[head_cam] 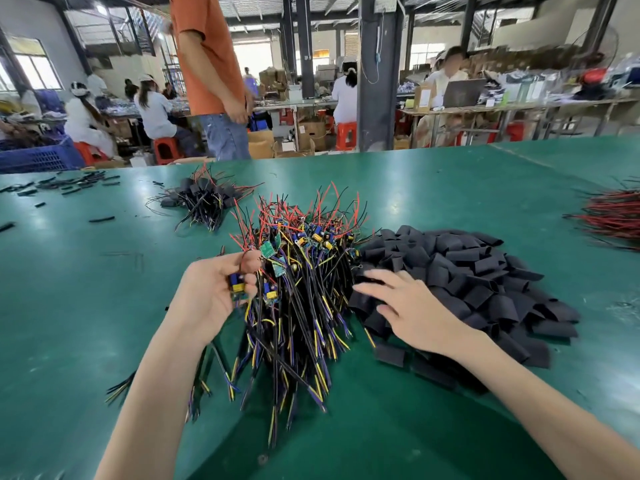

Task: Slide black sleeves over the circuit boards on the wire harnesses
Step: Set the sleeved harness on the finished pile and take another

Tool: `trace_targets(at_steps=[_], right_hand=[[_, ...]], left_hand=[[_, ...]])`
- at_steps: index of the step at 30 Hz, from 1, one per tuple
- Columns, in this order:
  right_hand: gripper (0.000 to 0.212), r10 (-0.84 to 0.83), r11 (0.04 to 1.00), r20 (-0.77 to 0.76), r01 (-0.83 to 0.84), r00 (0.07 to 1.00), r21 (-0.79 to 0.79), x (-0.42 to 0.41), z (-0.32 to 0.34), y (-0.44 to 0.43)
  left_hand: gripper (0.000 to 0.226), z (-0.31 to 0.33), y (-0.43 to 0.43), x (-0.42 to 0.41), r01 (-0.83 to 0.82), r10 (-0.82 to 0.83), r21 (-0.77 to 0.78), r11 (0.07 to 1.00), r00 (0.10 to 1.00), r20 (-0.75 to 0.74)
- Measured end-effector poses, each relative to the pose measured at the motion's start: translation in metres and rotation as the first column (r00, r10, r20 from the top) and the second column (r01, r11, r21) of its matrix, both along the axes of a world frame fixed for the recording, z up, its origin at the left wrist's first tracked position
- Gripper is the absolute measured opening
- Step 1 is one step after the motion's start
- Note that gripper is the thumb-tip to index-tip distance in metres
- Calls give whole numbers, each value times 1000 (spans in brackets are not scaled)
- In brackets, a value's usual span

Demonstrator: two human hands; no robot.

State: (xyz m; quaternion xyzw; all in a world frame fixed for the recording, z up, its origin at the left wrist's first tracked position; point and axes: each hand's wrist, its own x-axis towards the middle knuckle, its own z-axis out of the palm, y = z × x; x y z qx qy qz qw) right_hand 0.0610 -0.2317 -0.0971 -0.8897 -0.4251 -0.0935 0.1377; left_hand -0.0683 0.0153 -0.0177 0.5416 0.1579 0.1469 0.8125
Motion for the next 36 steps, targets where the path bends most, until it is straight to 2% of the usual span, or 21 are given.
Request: trace_targets(at_steps=[2,4,5,8,10,12,14,16,17,20,27,29,33,36], right_hand=[[53,35,996,67,-29,997,-89,2,-7,5],[50,29,994,99,-19,995,-103,4,-9,8],[47,23,994,117,-10,993,-106,4,-9,8],[39,25,990,179,1,984,-142,5,-6,6],[35,15,988,200,16,980,-151,3,-4,5],[34,5,991,218,25,976,-132,2,-2,6],[32,-13,995,208,33,978,-92,2,3,8],[31,-14,998,178,25,984,-54,1,6,8],[32,-3,998,175,14,985,-61,1,6,7],[38,40,993,167,-21,985,-115,-1,3,5],[46,26,985,147,0,989,-173,-2,2,6],[49,3,994,125,11,992,-113,-3,4,6],[47,-32,993,-63,38,998,109,-7,13,7],[46,-8,979,-142,36,990,200,-12,14,8]], left_hand=[[31,0,5,-1,-34,34,82,996,999,3],[31,-1,11,-2,-135,132,301,944,991,31],[28,-2,13,-3,-210,195,427,880,978,80],[24,-3,18,-3,-428,340,725,540,899,278],[22,-1,16,-2,-464,375,835,296,861,345],[26,-1,12,-1,-446,310,891,80,861,403],[47,-5,7,3,-414,167,910,-25,896,412],[61,-12,-1,8,-342,96,939,-28,934,344],[58,-16,-7,11,-306,77,952,-17,949,307],[23,-30,-25,16,-278,5,960,35,961,278],[29,-46,-40,19,-186,-61,974,130,979,196],[26,-50,-42,19,-177,-56,974,143,981,187],[22,-53,-46,20,-176,-43,972,158,982,185],[20,-54,-47,19,-202,-39,963,178,976,212]])
